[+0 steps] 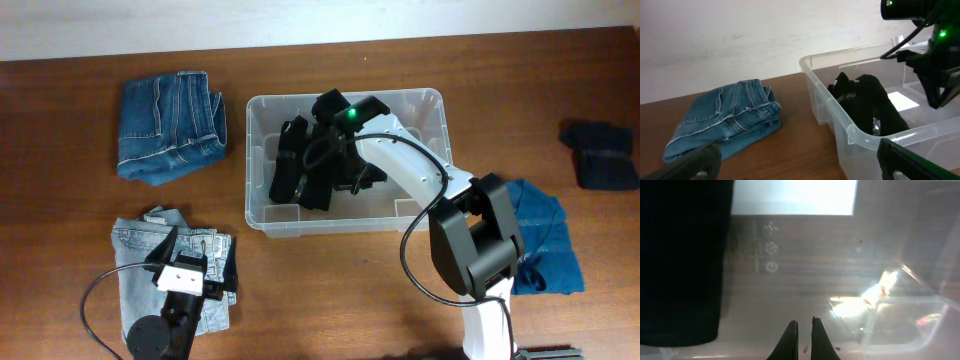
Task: Pack container
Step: 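Lower the black garment into the container and open the right gripper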
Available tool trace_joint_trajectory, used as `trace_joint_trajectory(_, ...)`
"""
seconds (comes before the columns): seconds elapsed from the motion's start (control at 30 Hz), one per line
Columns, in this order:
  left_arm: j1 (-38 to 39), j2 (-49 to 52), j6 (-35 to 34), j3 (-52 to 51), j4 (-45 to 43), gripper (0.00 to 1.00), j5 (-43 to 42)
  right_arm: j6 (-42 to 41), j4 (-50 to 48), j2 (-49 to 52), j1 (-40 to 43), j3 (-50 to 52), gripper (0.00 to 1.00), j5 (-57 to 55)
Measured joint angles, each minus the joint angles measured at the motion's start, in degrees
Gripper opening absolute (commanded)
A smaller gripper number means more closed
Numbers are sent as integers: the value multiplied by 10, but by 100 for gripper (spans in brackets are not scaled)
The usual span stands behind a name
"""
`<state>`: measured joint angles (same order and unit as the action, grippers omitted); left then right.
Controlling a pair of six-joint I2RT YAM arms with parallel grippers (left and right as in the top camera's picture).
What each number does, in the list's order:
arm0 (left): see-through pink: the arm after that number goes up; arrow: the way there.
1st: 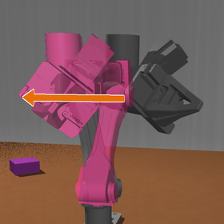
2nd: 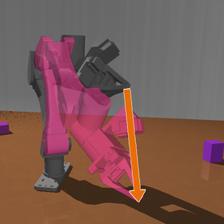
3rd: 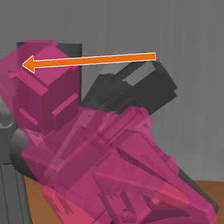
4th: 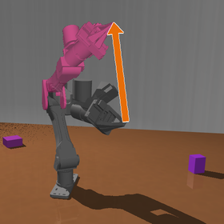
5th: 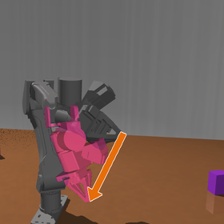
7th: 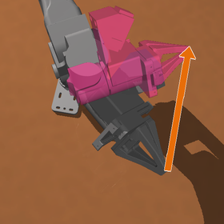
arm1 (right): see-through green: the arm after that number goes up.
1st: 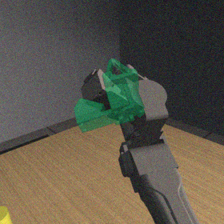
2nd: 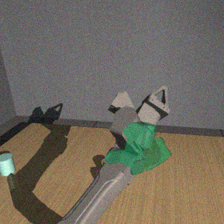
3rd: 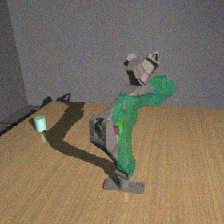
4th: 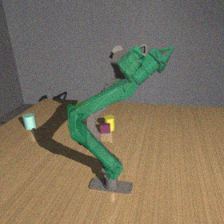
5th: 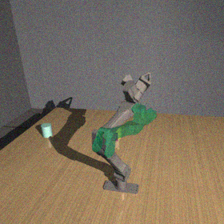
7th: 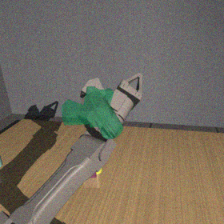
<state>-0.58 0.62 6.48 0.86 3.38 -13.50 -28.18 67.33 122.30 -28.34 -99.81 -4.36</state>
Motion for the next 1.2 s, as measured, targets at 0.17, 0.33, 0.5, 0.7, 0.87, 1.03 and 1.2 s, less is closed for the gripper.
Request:
trace_joint_trajectory(0.17, 0, 0, 0, 0, 0, 99, 0, 1, -45, 0, 0, 8, 4, 7)
trace_joint_trajectory(0.33, 0, 0, 0, 0, 0, 99, 0, 2, -91, 0, 0, 29, 4, 9)
trace_joint_trajectory(0.5, 0, 0, 0, 0, 0, 99, 0, 2, -130, 0, 0, 57, 4, 12)
trace_joint_trajectory(0.7, 0, 0, 0, 0, 0, 99, 0, 6, -180, 0, 0, 74, 4, 39)
trace_joint_trajectory(0.87, 0, 0, 0, 0, 0, 99, 0, 25, -204, 0, 0, 75, 4, 61)
trace_joint_trajectory(1.03, 0, 0, 0, 0, 0, 99, 0, 48, -216, 0, 0, 76, 4, 73)
trace_joint_trajectory(1.2, 0, 0, 0, 0, 0, 99, 0, 83, -235, 0, -1, 80, 4, 84)
